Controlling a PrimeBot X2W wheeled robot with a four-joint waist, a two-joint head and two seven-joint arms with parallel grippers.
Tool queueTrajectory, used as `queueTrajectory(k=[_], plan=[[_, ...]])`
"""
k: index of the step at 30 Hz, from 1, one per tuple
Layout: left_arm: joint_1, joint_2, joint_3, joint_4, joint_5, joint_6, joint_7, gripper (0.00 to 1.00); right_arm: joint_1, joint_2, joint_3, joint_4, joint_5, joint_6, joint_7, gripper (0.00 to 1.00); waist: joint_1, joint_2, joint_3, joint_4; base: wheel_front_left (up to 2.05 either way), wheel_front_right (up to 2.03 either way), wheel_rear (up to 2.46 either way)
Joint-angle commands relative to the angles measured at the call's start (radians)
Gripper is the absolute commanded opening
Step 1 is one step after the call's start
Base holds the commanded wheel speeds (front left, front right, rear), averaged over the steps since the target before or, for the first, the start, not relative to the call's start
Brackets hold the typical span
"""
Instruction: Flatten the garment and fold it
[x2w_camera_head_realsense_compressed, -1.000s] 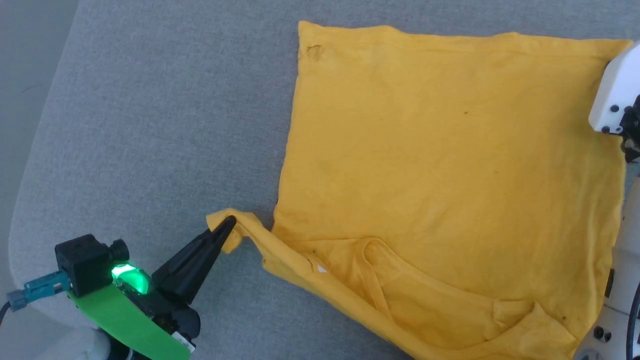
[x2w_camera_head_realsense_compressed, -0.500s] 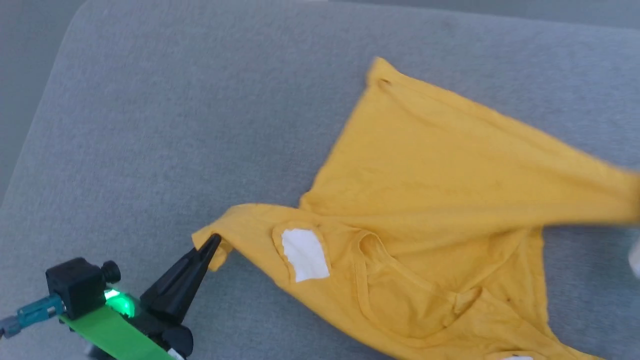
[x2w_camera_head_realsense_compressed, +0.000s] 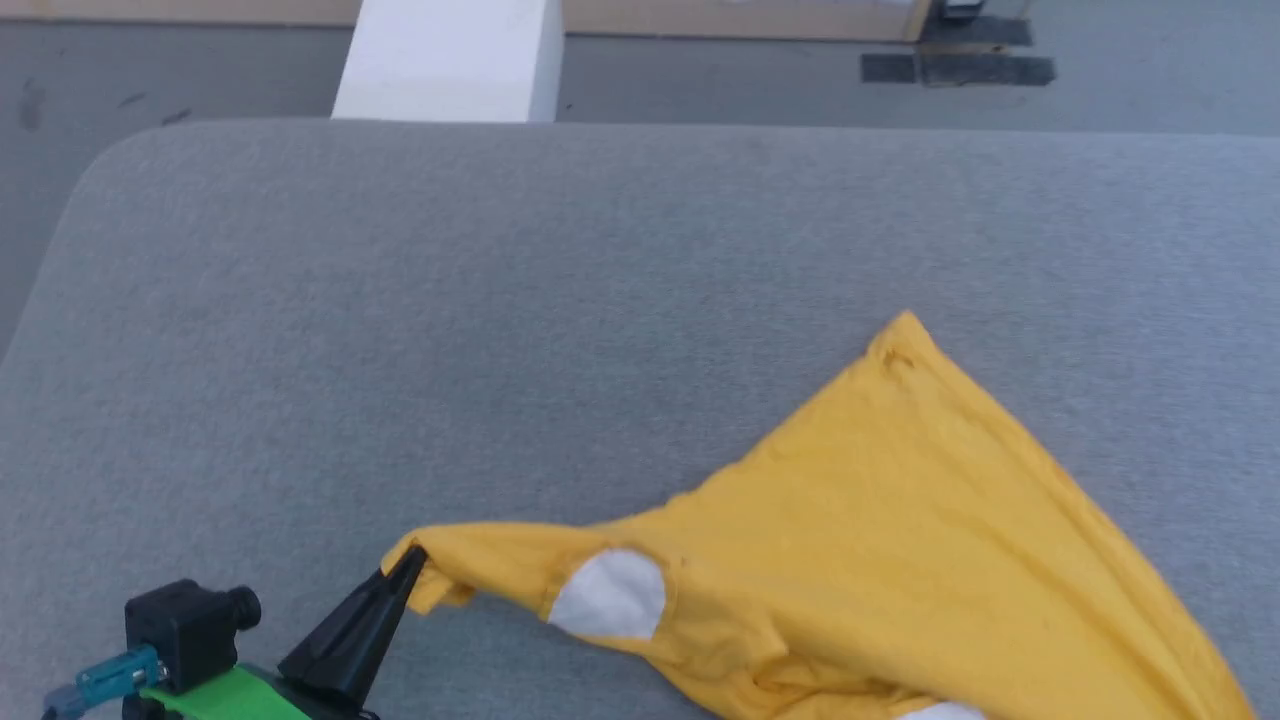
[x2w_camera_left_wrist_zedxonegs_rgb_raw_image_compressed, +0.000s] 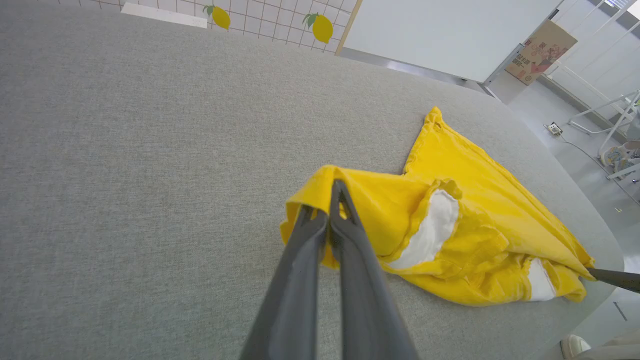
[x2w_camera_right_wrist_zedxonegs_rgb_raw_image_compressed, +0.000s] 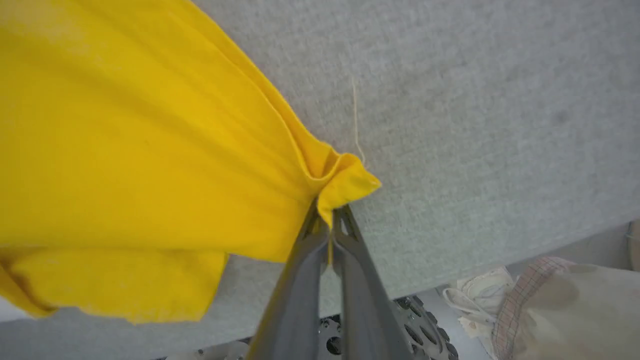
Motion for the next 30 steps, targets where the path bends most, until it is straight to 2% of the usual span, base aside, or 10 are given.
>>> queueTrajectory(k=[1,7,8,12,17,21,24,27,30], plan=[[0.014,0.003,0.003,-0.004,0.005,0.010,-0.002,0.00,0.032,0.006,0.014,0.028,0.007,-0.002,0.000,0.00,0.0001,0.0000,-0.036,-0.041,0.00,0.00,0.00],[0.023,0.012,0.004,-0.030,0.004,0.023,0.004,0.00,-0.008,0.006,0.043,0.103,-0.005,-0.002,-0.136,0.00,0.0001,0.0000,-0.047,-0.060,0.00,0.00,0.00],[0.022,0.013,0.004,-0.034,0.004,0.024,0.006,0.00,-0.021,0.006,0.045,0.109,-0.004,-0.002,-0.153,1.00,0.0001,0.0000,-0.046,-0.061,0.00,0.00,0.00],[0.014,0.021,0.005,-0.048,0.010,0.026,0.014,0.00,-0.073,0.006,0.044,0.046,-0.022,-0.002,-0.160,1.00,0.0001,0.0000,-0.039,-0.058,0.00,0.00,0.00],[-0.006,0.022,0.000,-0.065,0.021,0.018,0.024,0.00,-0.156,-0.008,0.049,-0.236,-0.086,-0.002,-0.039,1.00,0.0001,0.0000,-0.017,-0.040,0.00,0.00,0.00],[-0.028,0.016,-0.003,-0.071,0.031,0.005,0.028,0.00,-0.283,-0.064,0.103,-0.394,-0.108,-0.002,0.074,1.00,0.0001,0.0000,0.013,-0.021,0.00,0.00,0.00],[-0.050,0.009,-0.005,-0.072,0.040,-0.011,0.029,0.00,-0.380,-0.098,0.194,-0.408,-0.135,-0.002,0.161,1.00,0.0001,0.0000,0.044,-0.003,0.00,0.00,0.00],[-0.082,0.001,-0.008,-0.068,0.050,-0.037,0.032,0.00,-0.490,-0.132,0.302,-0.338,-0.177,-0.002,0.221,1.00,0.0001,0.0000,0.083,0.024,0.00,0.00,0.00],[-0.117,-0.010,-0.013,-0.056,0.060,-0.067,0.039,0.00,-0.580,-0.130,0.370,-0.235,-0.219,-0.002,0.246,1.00,0.0001,0.0000,0.115,0.054,0.00,0.00,0.00]])
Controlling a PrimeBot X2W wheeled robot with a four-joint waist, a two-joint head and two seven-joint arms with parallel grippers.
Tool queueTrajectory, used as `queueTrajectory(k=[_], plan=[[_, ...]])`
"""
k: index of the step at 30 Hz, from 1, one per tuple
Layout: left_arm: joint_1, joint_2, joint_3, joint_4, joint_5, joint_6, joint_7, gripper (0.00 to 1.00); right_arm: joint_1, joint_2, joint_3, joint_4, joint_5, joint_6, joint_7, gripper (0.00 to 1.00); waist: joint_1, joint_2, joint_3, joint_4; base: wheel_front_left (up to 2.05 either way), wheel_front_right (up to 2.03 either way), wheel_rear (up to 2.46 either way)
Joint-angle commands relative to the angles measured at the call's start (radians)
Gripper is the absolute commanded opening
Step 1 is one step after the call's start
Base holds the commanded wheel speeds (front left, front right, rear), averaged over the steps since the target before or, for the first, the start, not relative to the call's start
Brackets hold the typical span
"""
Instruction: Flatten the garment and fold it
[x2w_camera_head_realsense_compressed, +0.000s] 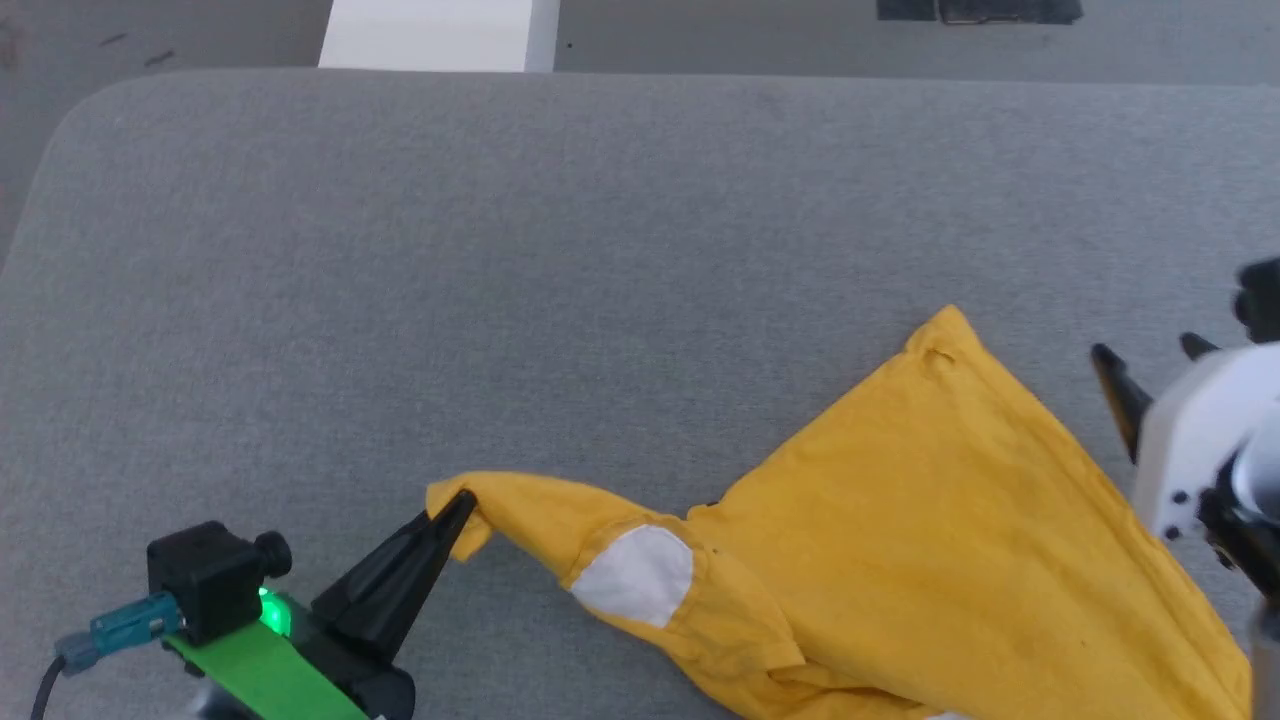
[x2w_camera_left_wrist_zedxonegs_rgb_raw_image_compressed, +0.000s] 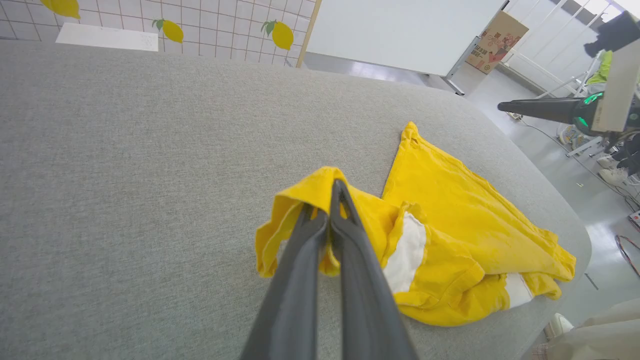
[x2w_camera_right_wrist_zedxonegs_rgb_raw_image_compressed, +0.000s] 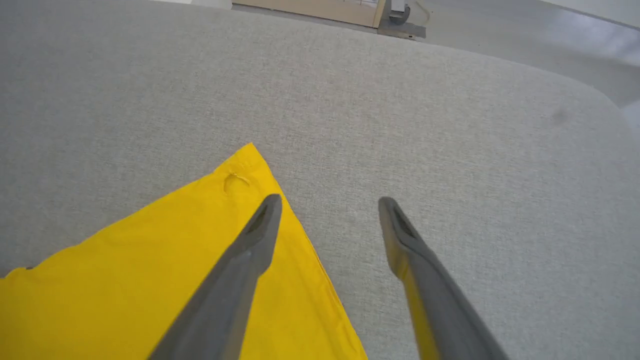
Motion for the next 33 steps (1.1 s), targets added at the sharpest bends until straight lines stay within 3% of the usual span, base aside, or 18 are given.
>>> queueTrajectory(k=[1,7,14,16,17,18,25,33], plan=[[-0.029,-0.011,-0.002,0.008,0.014,-0.017,0.003,0.00,-0.042,0.003,0.019,0.051,-0.013,-0.002,0.002,1.00,0.0000,0.0000,0.054,0.056,0.00,0.00,0.00],[-0.083,-0.042,-0.016,0.042,0.020,-0.063,0.013,0.00,-0.152,0.003,0.100,0.249,-0.064,-0.002,0.007,1.00,0.0000,0.0000,0.099,0.117,0.00,0.00,0.00],[-0.112,-0.061,-0.017,0.078,0.015,-0.096,0.007,0.00,-0.209,-0.009,0.129,0.388,-0.099,-0.002,0.011,1.00,0.0000,0.0000,0.136,0.163,0.00,0.00,0.00],[-0.118,-0.064,-0.018,0.085,0.014,-0.104,0.005,0.00,-0.215,-0.015,0.124,0.414,-0.114,-0.002,0.014,0.93,0.0000,0.0000,0.143,0.171,0.00,0.00,0.00],[-0.120,-0.066,-0.018,0.088,0.014,-0.107,0.004,0.00,-0.216,-0.015,0.120,0.426,-0.117,-0.002,0.019,0.73,0.0000,0.0000,0.145,0.173,0.00,0.00,0.00],[-0.123,-0.067,-0.017,0.091,0.013,-0.110,0.003,0.00,-0.216,-0.015,0.123,0.439,-0.116,-0.002,0.027,0.00,0.0000,0.0000,0.147,0.175,0.00,0.00,0.00],[-0.122,-0.069,-0.004,0.106,0.000,-0.117,-0.011,0.00,-0.226,-0.014,0.123,0.427,-0.090,-0.002,0.025,0.00,0.0000,0.0000,0.137,0.156,0.00,0.00,0.00],[-0.194,-0.115,0.052,0.149,0.036,-0.108,-0.045,0.00,-0.253,0.066,0.032,0.364,-0.084,-0.002,-0.231,0.00,0.0000,0.0000,0.070,0.105,0.00,0.00,0.00]])
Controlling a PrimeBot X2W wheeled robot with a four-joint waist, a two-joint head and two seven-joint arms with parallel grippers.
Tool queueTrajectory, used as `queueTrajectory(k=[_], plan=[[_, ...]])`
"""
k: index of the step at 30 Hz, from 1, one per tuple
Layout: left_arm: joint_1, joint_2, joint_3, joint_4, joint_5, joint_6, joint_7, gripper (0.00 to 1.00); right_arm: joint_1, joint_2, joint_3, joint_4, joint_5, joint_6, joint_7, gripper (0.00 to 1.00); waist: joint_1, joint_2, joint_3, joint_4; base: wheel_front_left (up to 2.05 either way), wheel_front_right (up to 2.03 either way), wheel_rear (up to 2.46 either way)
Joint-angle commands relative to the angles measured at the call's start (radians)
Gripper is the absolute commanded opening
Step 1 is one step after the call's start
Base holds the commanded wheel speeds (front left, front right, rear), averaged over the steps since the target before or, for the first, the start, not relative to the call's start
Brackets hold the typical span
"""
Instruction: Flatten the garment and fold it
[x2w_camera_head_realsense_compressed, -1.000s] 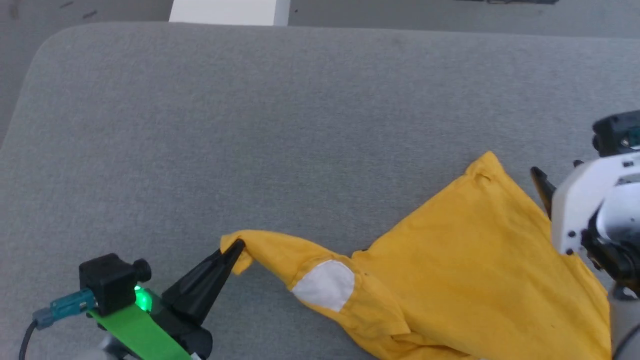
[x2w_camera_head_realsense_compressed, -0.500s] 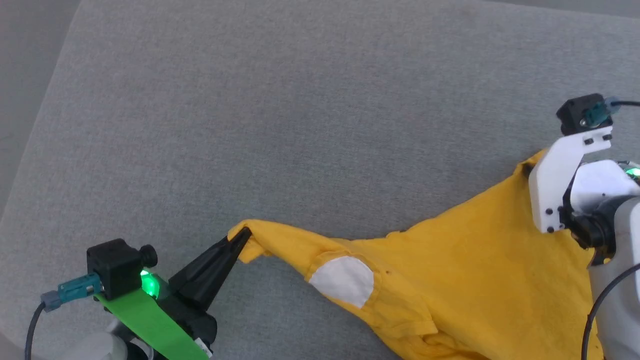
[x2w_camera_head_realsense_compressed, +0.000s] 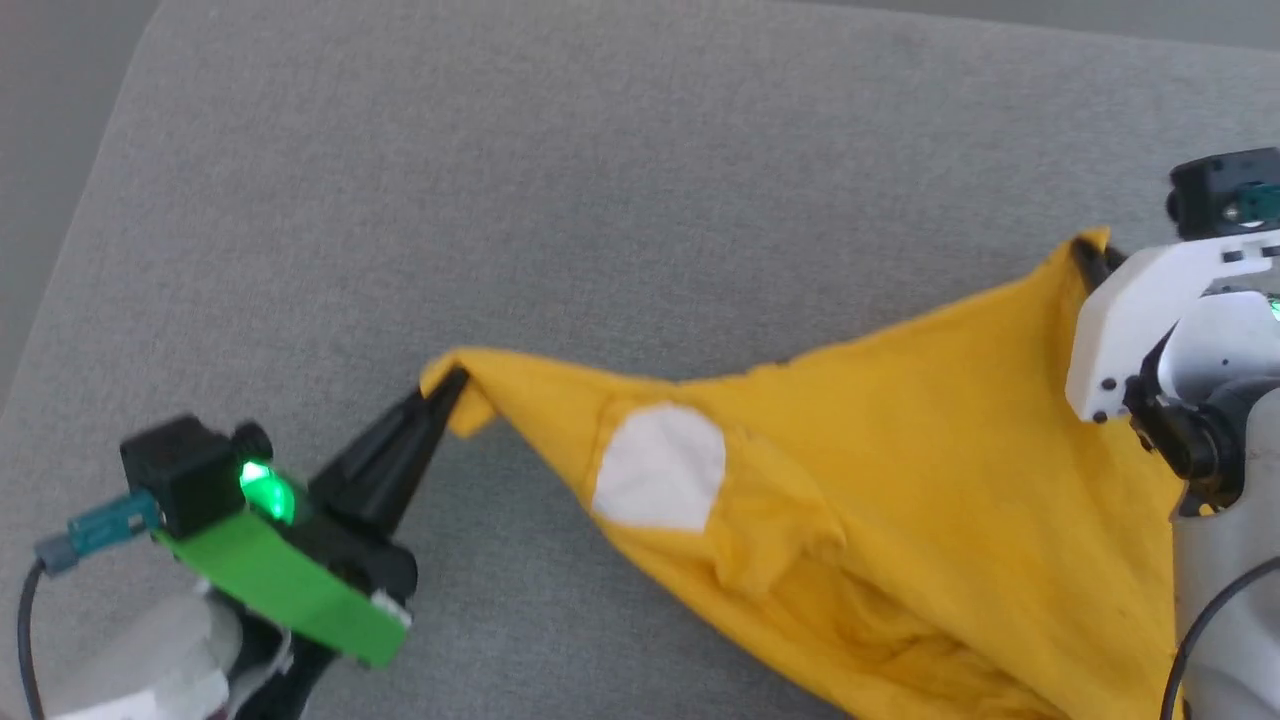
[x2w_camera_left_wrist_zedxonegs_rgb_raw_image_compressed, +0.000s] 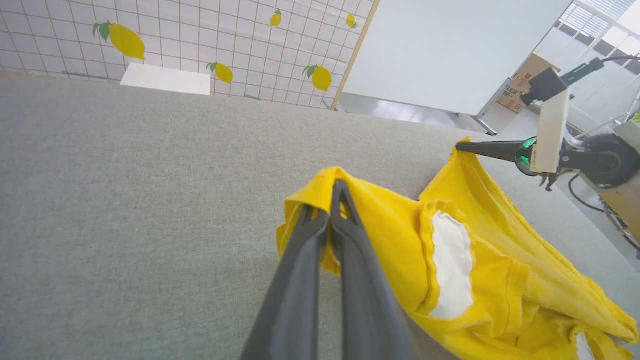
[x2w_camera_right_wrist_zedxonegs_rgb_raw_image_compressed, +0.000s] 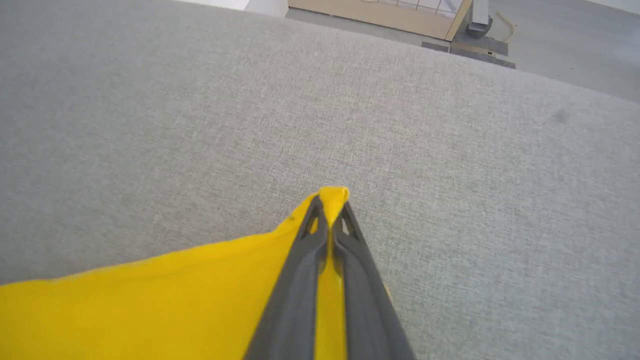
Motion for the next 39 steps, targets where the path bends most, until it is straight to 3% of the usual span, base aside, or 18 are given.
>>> queueTrajectory(k=[1,10,19,24,28,33,39], plan=[[-0.046,-0.017,0.012,0.018,0.017,0.006,-0.006,0.00,-0.008,0.022,-0.012,-0.003,0.002,-0.002,-0.039,0.00,0.0000,0.0000,-0.047,-0.038,0.00,0.00,0.00],[-0.316,-0.066,0.023,0.129,0.060,0.021,0.117,0.00,-0.115,0.069,-0.048,0.018,0.003,-0.002,-0.194,0.00,0.0000,0.0000,-0.168,-0.129,0.00,0.00,0.00],[-0.631,-0.087,0.057,0.296,0.082,0.028,0.262,0.00,-0.332,0.076,0.008,0.104,0.004,-0.002,-0.185,0.00,0.0000,0.0000,-0.241,-0.219,0.00,0.00,0.00],[-0.797,-0.135,0.068,0.443,0.108,0.030,0.285,0.00,-0.474,0.077,0.019,0.193,-0.041,-0.002,-0.218,0.00,0.0000,0.0000,-0.258,-0.249,0.00,0.00,0.00],[-0.914,-0.146,0.054,0.544,0.140,0.014,0.324,0.00,-0.579,0.078,0.026,0.280,-0.060,-0.002,-0.249,0.00,0.0000,0.0000,-0.253,-0.269,0.00,0.00,0.00],[-1.055,-0.183,0.114,0.636,0.136,0.037,0.280,0.00,-0.710,0.078,0.003,0.387,-0.078,-0.002,-0.319,0.00,0.0000,0.0000,-0.205,-0.290,0.00,0.00,0.00],[-1.179,-0.196,0.158,0.714,0.137,0.030,0.229,0.00,-0.843,0.078,-0.009,0.511,-0.105,-0.002,-0.396,0.00,0.0000,0.0000,-0.111,-0.319,0.00,0.00,0.00]])
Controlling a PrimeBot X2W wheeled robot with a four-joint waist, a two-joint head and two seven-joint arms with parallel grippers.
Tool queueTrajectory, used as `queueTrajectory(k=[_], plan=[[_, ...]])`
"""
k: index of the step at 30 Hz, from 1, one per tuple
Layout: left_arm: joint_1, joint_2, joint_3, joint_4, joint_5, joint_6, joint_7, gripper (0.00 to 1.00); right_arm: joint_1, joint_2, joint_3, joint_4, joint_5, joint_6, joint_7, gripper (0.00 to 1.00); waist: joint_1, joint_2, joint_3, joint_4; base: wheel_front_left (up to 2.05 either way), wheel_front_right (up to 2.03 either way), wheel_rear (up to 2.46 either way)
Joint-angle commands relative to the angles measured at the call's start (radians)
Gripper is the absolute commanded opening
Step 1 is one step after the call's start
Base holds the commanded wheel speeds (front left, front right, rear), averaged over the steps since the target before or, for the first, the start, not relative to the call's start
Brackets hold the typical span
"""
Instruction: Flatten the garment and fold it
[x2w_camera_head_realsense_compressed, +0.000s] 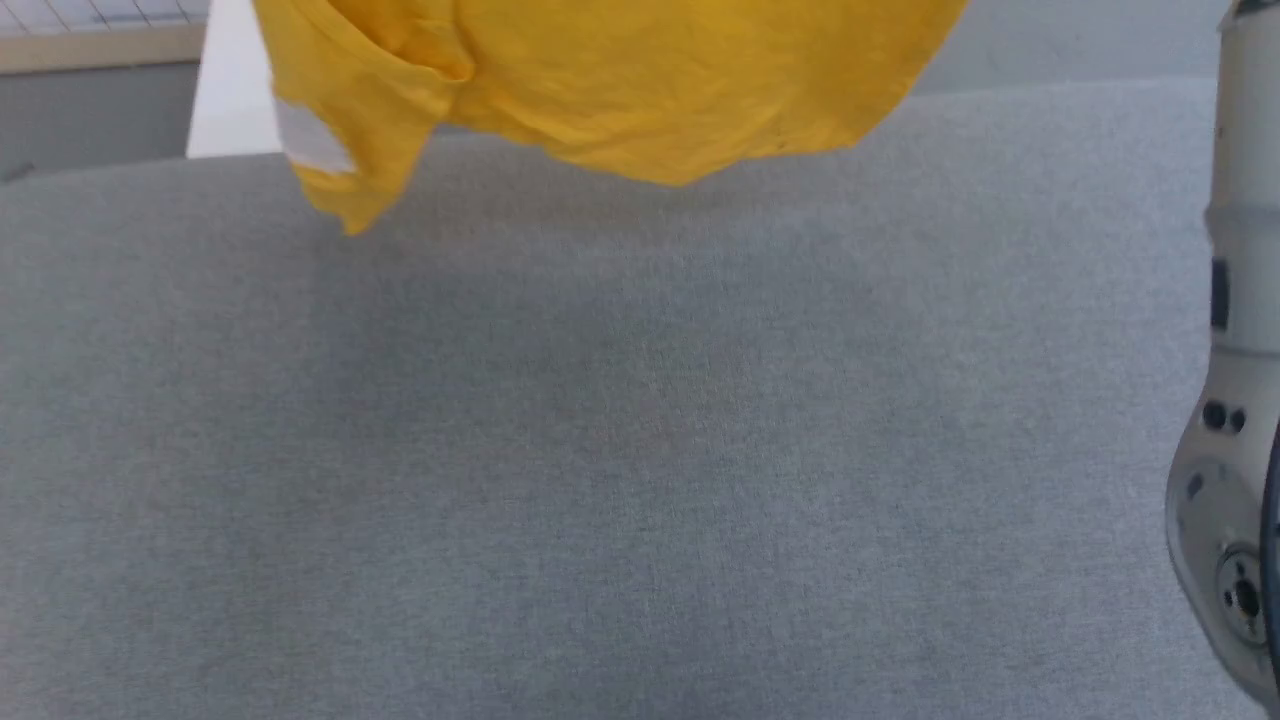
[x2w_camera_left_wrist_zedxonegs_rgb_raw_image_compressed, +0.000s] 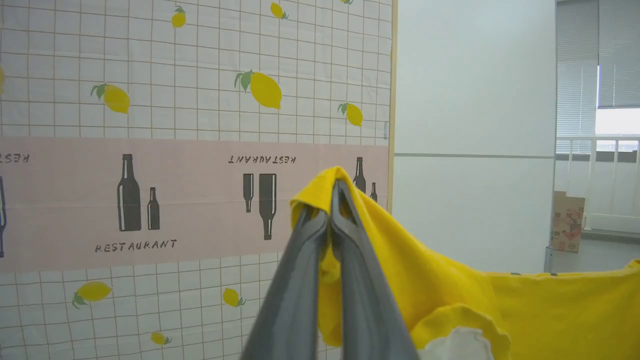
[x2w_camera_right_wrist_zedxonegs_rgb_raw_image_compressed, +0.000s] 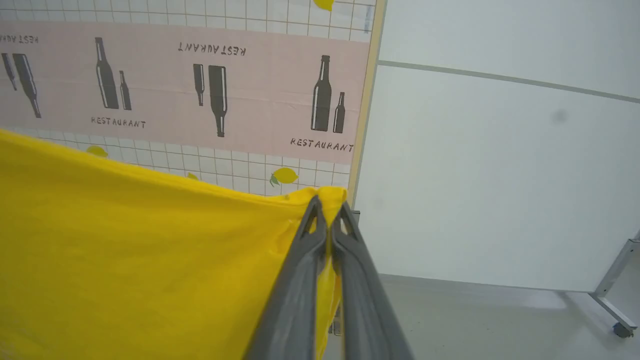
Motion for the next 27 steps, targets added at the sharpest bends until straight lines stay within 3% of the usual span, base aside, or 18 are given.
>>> queueTrajectory(k=[1,6,13,21,27], plan=[[-0.036,0.002,0.010,0.012,-0.004,-0.006,-0.011,0.00,-0.036,0.000,-0.006,0.018,-0.018,-0.002,-0.017,0.00,0.0000,0.0000,0.083,-0.026,0.00,0.00,0.00],[-0.118,0.020,0.021,0.035,0.008,-0.048,-0.043,0.00,-0.120,0.000,-0.037,0.050,-0.074,-0.002,-0.052,0.00,0.0000,0.0000,0.209,-0.027,0.00,0.00,0.00],[-0.219,0.050,0.035,0.008,0.017,-0.092,-0.109,0.00,-0.216,0.000,-0.074,-0.008,-0.163,-0.002,-0.108,0.00,0.0000,0.0000,0.396,-0.007,0.00,0.00,0.00],[-0.214,0.083,0.008,0.005,-0.040,-0.114,-0.178,0.00,-0.198,0.000,-0.023,-0.018,-0.158,-0.002,-0.134,0.00,0.0000,0.0000,0.486,0.010,0.00,0.00,0.00],[-0.105,0.203,-0.108,-0.184,-0.168,-0.115,-0.197,0.00,-0.102,0.000,0.032,-0.085,-0.110,-0.002,-0.130,0.00,0.0000,0.0000,0.482,0.034,0.00,0.00,0.00]])
